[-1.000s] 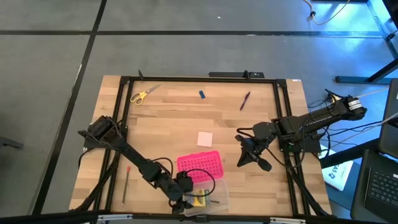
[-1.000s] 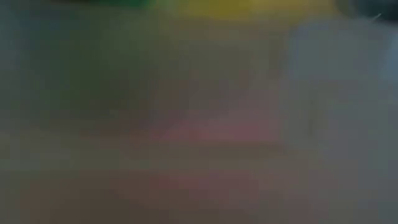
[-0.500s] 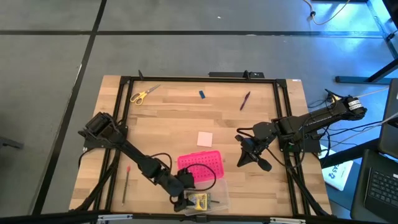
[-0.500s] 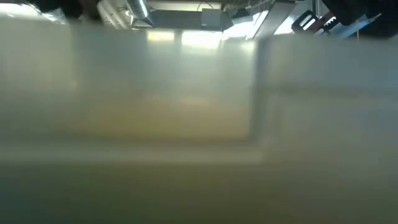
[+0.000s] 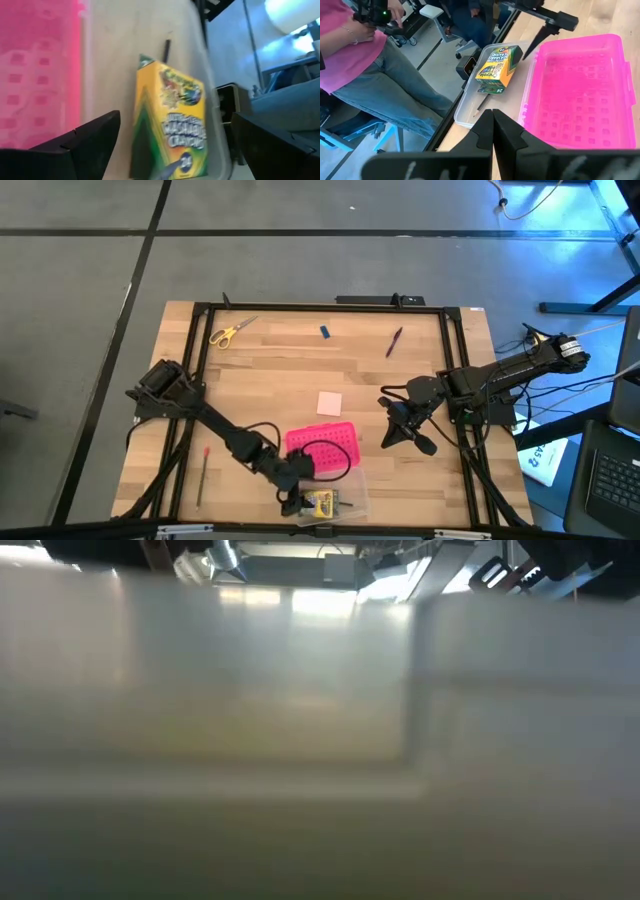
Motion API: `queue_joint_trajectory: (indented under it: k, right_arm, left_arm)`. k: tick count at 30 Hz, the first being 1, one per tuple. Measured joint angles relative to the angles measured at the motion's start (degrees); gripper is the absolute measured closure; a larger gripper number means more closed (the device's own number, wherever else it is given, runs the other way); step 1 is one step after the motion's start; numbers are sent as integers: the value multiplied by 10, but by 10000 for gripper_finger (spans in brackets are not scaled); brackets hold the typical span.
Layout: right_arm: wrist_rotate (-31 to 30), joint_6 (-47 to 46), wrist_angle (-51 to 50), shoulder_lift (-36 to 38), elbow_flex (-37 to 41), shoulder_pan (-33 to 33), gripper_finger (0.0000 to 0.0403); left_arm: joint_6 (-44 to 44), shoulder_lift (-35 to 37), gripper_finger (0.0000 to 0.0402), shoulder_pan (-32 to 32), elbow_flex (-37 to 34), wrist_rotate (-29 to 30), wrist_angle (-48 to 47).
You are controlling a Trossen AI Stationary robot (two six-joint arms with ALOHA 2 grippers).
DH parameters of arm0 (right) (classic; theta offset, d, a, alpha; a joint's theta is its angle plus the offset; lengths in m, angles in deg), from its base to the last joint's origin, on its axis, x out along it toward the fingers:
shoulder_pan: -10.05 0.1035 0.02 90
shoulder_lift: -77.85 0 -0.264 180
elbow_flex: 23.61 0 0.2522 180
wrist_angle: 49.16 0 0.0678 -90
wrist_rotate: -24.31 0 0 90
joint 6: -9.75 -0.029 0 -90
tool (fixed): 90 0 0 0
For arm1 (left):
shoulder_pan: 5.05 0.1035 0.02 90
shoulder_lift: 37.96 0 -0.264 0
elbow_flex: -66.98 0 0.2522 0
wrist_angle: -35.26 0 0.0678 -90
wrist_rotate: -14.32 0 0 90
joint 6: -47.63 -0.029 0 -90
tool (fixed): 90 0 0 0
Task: Pack school essentials
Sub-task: Put the pink pencil into the pink supply box
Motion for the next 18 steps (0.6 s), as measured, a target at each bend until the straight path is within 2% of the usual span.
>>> queue_joint_trajectory:
  k: [7, 18]
  right_arm:
    - [0, 0, 0, 0, 0, 0, 397]
    - [0, 0, 0, 0, 0, 0, 397]
  left_arm:
    - [15, 0, 28, 11, 0, -28, -14]
    - [15, 0, 28, 12, 1, -19, -47]
